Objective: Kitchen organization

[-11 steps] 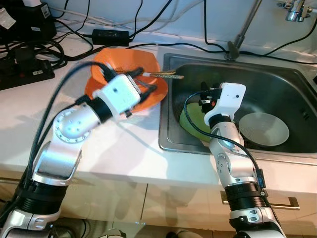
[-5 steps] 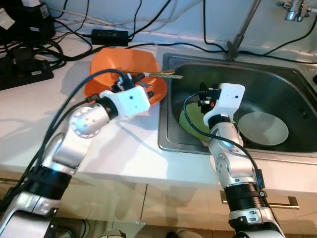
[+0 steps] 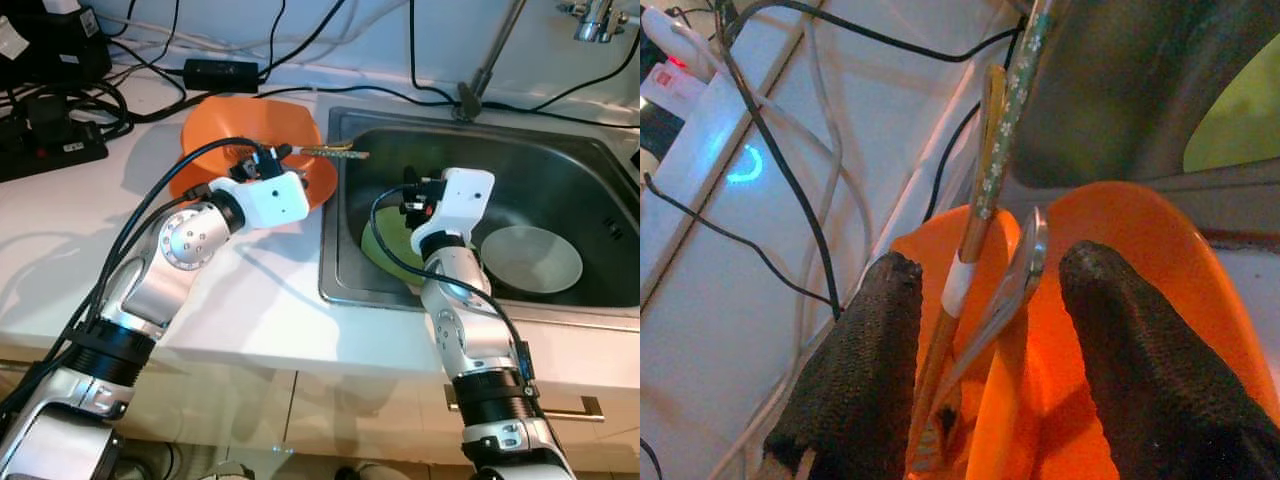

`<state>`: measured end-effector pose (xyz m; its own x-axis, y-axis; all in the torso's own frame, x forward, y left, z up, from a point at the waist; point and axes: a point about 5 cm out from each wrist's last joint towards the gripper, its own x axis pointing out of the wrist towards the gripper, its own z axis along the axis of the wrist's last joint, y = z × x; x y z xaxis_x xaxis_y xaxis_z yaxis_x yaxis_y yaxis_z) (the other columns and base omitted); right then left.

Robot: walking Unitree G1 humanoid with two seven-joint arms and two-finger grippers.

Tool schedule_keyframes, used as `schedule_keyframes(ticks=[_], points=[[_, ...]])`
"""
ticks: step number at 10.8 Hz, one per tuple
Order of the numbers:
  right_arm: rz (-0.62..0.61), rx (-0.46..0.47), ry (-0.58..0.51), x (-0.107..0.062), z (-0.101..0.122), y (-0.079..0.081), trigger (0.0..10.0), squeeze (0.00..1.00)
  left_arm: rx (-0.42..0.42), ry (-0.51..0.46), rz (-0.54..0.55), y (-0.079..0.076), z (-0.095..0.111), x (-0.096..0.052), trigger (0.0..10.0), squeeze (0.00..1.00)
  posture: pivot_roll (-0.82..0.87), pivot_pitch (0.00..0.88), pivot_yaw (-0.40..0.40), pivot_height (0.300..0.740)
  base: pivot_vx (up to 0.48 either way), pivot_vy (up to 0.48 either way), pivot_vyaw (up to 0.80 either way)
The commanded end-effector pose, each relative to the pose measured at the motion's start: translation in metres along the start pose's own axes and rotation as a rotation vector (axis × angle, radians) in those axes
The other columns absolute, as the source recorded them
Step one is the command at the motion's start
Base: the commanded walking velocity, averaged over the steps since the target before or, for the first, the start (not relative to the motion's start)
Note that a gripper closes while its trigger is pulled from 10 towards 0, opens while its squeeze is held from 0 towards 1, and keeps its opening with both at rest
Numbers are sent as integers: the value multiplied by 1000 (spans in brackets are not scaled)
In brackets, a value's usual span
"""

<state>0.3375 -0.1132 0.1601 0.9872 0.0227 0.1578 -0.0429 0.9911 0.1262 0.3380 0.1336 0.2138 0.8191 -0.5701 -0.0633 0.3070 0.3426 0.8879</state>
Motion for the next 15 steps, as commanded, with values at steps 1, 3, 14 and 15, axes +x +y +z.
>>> schedule_keyframes(ticks=[1, 3, 14, 15], points=[[-19, -6, 17, -2, -4, -5, 10000, 0, 17, -13, 5, 3, 5, 4, 2824, 0, 0, 67, -94, 740, 0, 0, 0], [-21, -7, 18, -2, -5, -6, 10000, 0, 17, 0, 5, 3, 3, 4, 0, 0, 0, 68, -94, 740, 0, 0, 0], [-26, -9, 27, -2, -6, -6, 10000, 0, -92, -49, 122, 31, 17, 4, 0, 0, 3, 67, -99, 740, 0, 0, 0], [-26, -10, 27, -2, -6, -6, 10000, 0, -188, -56, 148, 41, 19, 2, 0, 0, 5, 67, -99, 740, 0, 0, 0]])
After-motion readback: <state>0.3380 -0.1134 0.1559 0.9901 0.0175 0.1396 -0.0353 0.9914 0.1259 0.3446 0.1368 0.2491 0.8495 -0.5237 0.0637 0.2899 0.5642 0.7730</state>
